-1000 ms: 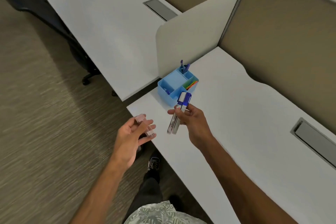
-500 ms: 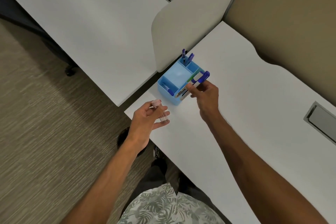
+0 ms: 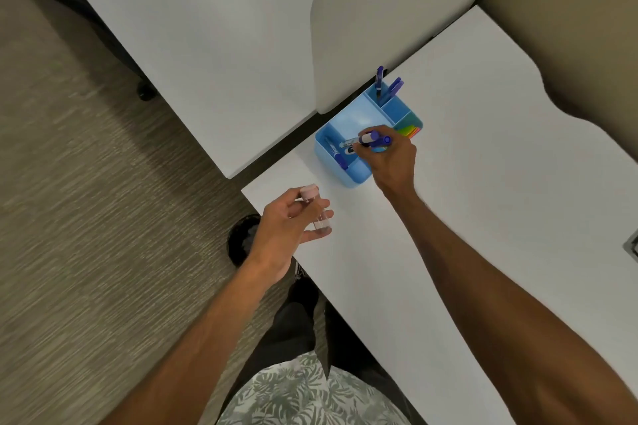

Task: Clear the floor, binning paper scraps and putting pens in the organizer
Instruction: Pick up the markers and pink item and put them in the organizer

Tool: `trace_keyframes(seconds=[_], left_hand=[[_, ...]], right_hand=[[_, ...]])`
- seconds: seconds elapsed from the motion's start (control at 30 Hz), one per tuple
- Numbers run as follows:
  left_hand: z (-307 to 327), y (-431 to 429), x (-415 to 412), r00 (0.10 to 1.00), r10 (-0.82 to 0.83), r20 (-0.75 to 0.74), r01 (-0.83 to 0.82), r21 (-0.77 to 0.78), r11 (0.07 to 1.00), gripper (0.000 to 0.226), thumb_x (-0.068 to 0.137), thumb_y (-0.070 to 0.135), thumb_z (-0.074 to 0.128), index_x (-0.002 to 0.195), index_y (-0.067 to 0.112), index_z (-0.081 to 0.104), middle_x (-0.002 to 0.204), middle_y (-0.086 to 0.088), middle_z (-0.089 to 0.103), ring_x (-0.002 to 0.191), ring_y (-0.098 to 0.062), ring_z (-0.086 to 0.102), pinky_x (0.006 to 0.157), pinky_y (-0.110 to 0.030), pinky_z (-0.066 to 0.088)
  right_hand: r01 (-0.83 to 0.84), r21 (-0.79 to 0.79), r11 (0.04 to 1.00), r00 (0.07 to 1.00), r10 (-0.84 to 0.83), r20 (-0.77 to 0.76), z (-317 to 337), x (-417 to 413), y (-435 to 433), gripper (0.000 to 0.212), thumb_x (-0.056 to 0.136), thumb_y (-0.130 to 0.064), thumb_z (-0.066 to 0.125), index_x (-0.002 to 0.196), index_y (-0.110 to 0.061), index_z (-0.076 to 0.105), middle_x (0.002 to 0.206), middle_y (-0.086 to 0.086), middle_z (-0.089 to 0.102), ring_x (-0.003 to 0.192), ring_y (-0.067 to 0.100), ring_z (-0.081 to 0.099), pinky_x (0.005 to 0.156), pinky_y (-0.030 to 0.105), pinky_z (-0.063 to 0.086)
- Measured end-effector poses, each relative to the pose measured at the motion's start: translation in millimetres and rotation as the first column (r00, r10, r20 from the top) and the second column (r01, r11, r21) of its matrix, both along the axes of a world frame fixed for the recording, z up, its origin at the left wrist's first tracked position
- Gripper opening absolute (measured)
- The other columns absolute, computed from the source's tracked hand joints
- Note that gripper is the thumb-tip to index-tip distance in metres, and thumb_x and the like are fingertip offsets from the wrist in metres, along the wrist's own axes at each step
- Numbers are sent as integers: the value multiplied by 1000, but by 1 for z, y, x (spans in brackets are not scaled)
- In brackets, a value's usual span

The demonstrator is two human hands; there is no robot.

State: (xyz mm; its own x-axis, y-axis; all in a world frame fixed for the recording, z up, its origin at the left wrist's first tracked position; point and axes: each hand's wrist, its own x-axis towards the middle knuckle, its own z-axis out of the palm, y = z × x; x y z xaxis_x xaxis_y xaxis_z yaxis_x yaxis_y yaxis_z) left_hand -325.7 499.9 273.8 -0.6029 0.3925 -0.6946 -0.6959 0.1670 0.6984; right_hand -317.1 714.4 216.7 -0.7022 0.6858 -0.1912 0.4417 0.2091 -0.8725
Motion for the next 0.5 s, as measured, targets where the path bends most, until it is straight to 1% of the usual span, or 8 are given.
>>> trace_keyframes(seconds=[0.07,0.1,0.23,0.37,0.47,0.5], left_hand=[[-3,1,3,1000,4,9,-4,-5,1000,26,94,15,70,120,14,66,106,-6,78,100,-25,75,78,-40,64],[-5,1,4,1000,10,15,-9,-5,1000,27,94,15,70,120,13,66,106,-7,78,100,-25,75,78,-39,64],[-8,2,7,999,19,28,-18,-18,1000,28,94,13,71,122,12,66,106,-6,78,101,-24,75,82,-43,64],[-11,2,7,999,27,37,-26,-31,999,30,93,13,72,122,12,66,104,-4,78,101,-23,75,82,-43,63],[-12,4,6,999,15,30,-14,-39,999,29,92,15,73,121,13,67,103,-3,79,100,-22,76,82,-42,64],[-12,5,6,1000,10,27,-9,-43,999,29,92,15,73,121,14,67,103,-2,79,100,-21,76,82,-42,64]], right_hand=[[-48,43,998,999,47,28,-6,-2,0,23,83,-9,77,105,-6,71,103,3,69,95,17,61,84,19,50],[-68,61,996,997,65,38,-9,-3,-1,22,83,-8,77,104,-6,71,104,4,69,95,17,61,84,21,50],[-109,105,989,992,100,82,-22,-7,-2,20,85,-12,76,103,-8,70,105,7,69,94,15,59,83,22,49],[-47,103,994,993,35,113,-31,-7,-3,21,85,-15,77,103,-7,69,106,8,66,91,15,57,80,22,49],[-29,89,996,993,19,115,-34,-5,-4,24,86,-15,76,106,-6,68,108,9,66,94,16,58,83,27,51],[-29,85,996,993,19,114,-34,-4,-4,25,86,-15,76,107,-6,68,108,9,66,94,16,59,83,26,50]])
